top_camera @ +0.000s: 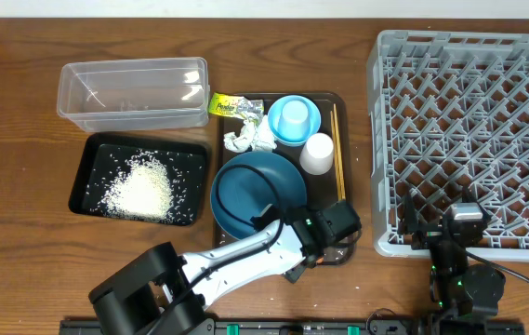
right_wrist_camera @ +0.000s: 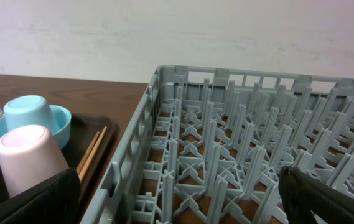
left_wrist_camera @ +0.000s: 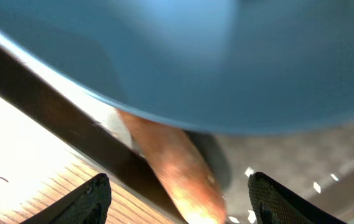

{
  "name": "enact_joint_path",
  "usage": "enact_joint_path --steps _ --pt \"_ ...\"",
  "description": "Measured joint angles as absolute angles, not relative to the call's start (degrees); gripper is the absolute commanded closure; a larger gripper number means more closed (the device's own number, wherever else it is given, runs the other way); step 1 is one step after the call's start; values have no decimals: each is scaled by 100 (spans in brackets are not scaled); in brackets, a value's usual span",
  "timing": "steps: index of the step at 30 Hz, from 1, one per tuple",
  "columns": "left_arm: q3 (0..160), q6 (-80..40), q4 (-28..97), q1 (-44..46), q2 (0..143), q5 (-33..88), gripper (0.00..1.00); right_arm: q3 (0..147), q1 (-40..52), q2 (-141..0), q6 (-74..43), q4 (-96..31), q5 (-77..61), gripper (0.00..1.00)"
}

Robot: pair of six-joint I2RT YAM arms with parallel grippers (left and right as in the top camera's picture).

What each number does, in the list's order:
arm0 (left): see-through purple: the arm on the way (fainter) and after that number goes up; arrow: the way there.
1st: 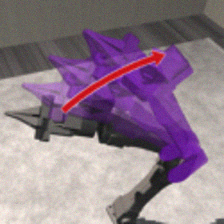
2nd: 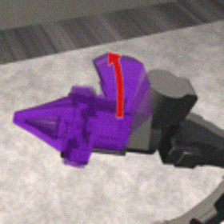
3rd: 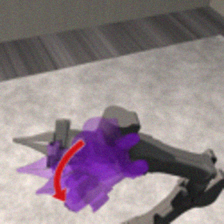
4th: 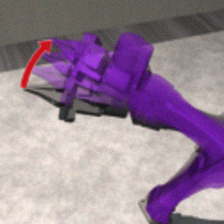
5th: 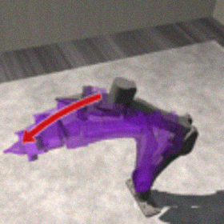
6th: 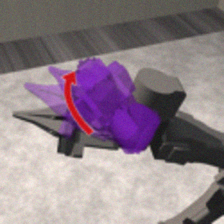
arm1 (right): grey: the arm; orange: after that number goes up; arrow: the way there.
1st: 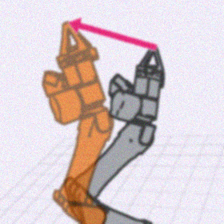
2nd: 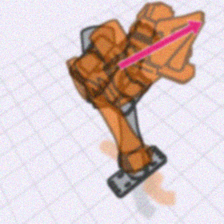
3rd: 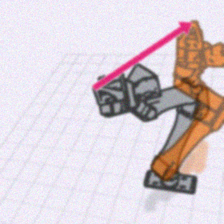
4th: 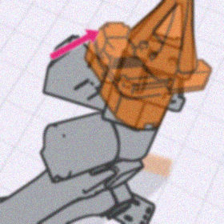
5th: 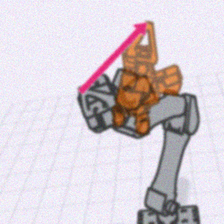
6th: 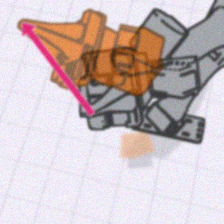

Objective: Sort waste into correct bins and load items into the dishwasher rack
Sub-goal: 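Grasp the orange carrot with the left gripper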

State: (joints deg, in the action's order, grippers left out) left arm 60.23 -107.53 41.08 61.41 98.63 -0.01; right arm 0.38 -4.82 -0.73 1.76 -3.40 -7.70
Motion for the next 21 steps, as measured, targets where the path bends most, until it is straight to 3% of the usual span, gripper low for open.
enact_joint_path --steps 21 --pt "5929 -11054 3774 6141 10003 -126 31 38 -482 -73 174 -338 -768 1"
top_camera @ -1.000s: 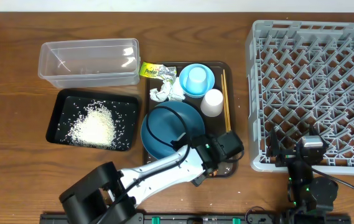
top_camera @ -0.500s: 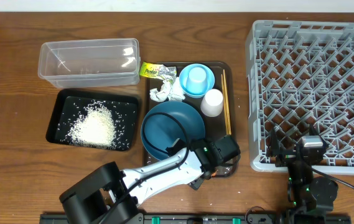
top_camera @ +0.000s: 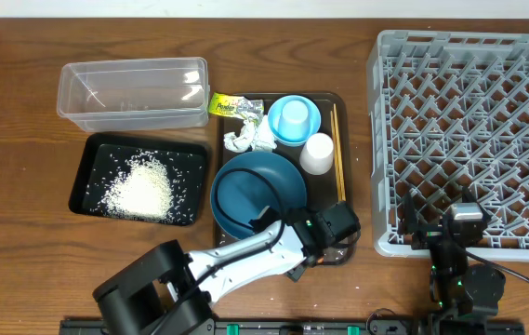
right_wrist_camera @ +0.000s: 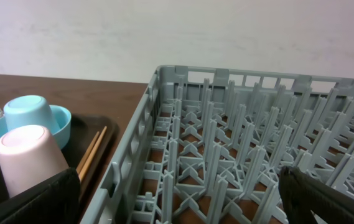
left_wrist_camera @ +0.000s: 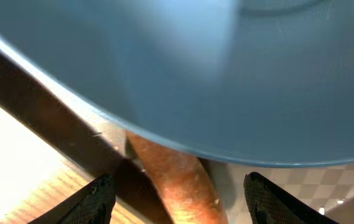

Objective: Sort waste into correct bins and load items into the dishwasher rack
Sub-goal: 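Grasp the orange carrot with the left gripper, then carry the carrot left and drop it onto the black tray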

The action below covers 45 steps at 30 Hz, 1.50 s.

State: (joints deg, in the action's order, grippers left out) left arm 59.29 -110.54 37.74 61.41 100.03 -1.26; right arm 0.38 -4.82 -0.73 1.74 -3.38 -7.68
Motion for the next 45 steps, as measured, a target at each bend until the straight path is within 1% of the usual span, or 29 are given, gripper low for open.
enact_joint_path --steps 7,8,9,11,12,14,22,23,26,38,43,45 --pt "5927 -11074 3634 6130 10191 -222 32 38 -482 -73 174 -338 -770 1" --pt "5927 -11078 3632 6130 10191 -226 33 38 -482 -73 174 -338 -770 1" --pt "5927 -11078 3634 6130 10191 -231 37 38 -482 -73 174 -340 -770 1" --pt "5927 -11104 3636 6130 10191 -222 52 38 -482 -73 174 -338 -770 1" --pt "5927 -11072 3636 6132 10191 -204 55 38 -482 -73 174 -340 -770 1" --pt "5927 -11000 3636 6141 10191 -176 57 38 -482 -73 174 -340 -768 1" --pt "5927 -10735 3632 6141 10191 -167 58 38 -482 -73 174 -338 -770 1" --pt "5927 -10696 3629 6141 10191 -156 60 38 -482 -73 174 -338 -768 1" --pt "5927 -10632 3599 6141 10191 -49 69 38 -482 -73 176 -338 -768 1" --pt "5927 -10532 3336 6134 10175 137 69 38 -482 -73 174 -340 -768 1" --pt "5927 -10516 2961 6134 10101 598 70 38 -482 -73 174 -340 -768 1" --pt "5927 -10514 2805 6141 10027 781 72 38 -482 -73 174 -340 -770 1"
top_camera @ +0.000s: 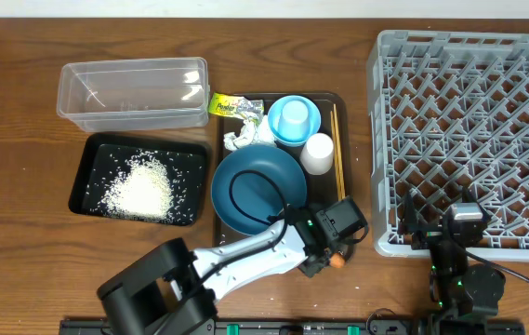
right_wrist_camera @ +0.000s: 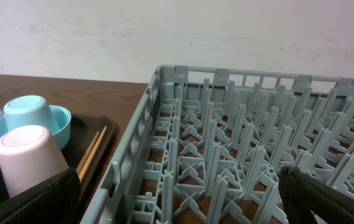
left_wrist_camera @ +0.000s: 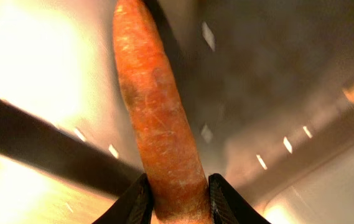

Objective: Sort waste into correct bins and load items into the dishwasher rack
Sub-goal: 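Carry the carrot left and drop it onto the black tray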

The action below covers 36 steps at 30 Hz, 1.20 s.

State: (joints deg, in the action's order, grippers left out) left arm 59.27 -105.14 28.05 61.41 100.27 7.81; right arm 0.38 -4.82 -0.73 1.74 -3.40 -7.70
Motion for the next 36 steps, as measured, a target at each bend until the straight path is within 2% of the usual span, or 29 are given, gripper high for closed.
enact_joint_path --steps 12,21,26,36 --pt "5927 -10409 2180 6141 9059 1175 73 38 -482 -73 174 -340 -770 1" --pt "5927 -9850 2390 5745 8296 1057 73 38 -482 -73 174 -340 -770 1" --pt "5927 -9209 2829 4731 7994 965 72 38 -482 -73 174 -340 -770 1" --pt "5927 -7673 3736 1927 7900 858 72 38 -482 -73 174 -338 -770 1"
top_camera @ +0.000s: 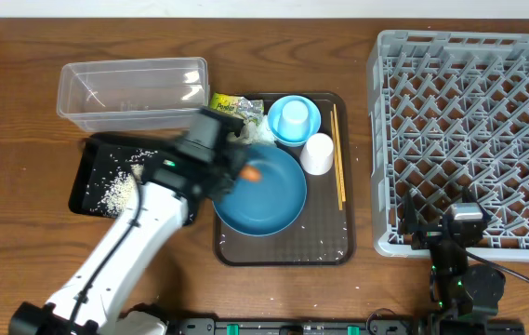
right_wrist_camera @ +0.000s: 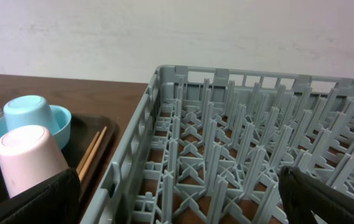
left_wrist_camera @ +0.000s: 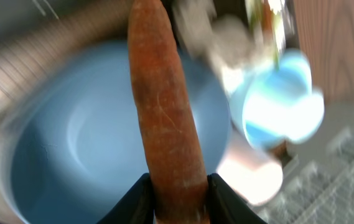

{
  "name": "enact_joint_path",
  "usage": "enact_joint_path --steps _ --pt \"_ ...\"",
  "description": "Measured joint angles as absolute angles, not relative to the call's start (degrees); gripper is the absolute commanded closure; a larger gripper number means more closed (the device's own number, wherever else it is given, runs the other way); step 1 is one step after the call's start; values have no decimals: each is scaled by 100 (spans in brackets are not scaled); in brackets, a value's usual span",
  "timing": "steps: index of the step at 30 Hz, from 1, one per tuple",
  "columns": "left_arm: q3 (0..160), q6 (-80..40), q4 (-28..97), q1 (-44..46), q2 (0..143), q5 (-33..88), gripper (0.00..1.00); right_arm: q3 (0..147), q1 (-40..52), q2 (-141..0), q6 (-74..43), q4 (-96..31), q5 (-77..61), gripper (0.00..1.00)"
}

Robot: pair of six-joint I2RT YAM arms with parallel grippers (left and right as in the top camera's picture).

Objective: Sort waste into correct bins and load items into the dishwasher rack
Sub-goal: 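Carry the carrot left and drop it onto the black tray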

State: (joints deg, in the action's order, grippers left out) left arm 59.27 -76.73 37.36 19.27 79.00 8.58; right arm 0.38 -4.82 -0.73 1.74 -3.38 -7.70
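My left gripper [top_camera: 244, 173] is shut on an orange carrot [left_wrist_camera: 167, 112], held above the left part of the blue plate [top_camera: 269, 200] on the brown tray [top_camera: 283, 249]. The carrot's tip [top_camera: 253, 173] shows orange in the overhead view. Behind the plate stand a light blue cup in a blue bowl [top_camera: 294, 119] and a pale cup [top_camera: 317, 154], with chopsticks [top_camera: 337, 158] along the tray's right side. My right gripper [right_wrist_camera: 177, 199] stands wide open at the front left corner of the grey dishwasher rack [top_camera: 469, 130], holding nothing.
A black tray of rice [top_camera: 106, 191] lies left of the brown tray, partly under my left arm. A clear plastic bin [top_camera: 132, 93] stands behind it. A yellow-green wrapper [top_camera: 231, 102] lies at the brown tray's back left corner.
My left gripper, shut on the carrot at the brown tray's front right corner, is now over the plate's left side with the carrot still in it. The right arm has not moved.
My left gripper stood open around the carrot under the plate's front edge at the brown tray's front right corner. By 1.2 s ago it had shut on the carrot there. Now it holds the carrot above the plate's left part, near the black tray.
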Motion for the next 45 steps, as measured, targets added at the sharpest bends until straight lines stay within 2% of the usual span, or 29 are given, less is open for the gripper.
enact_joint_path --steps 9,11,23,32,35,40,45 --pt "5927 -6464 3907 1 7955 633 71 38 -482 -73 176 -340 -770 1" --pt "5924 -6276 3898 -224 8090 499 66 38 -482 -73 174 -338 -768 1" --pt "5927 -5922 3896 -515 9319 298 66 38 -482 -73 174 -338 -768 1" --pt "5924 -5839 4233 -515 8934 305 65 38 -482 -73 174 -338 -770 1" --pt "5922 -5677 4300 -515 8326 484 52 38 -482 -73 176 -340 -770 1" --pt "5922 -5011 4195 -499 7310 1483 34 38 -482 -73 174 -340 -770 1" --pt "5922 -4123 3874 -128 6731 2475 28 38 -482 -73 174 -340 -770 1"
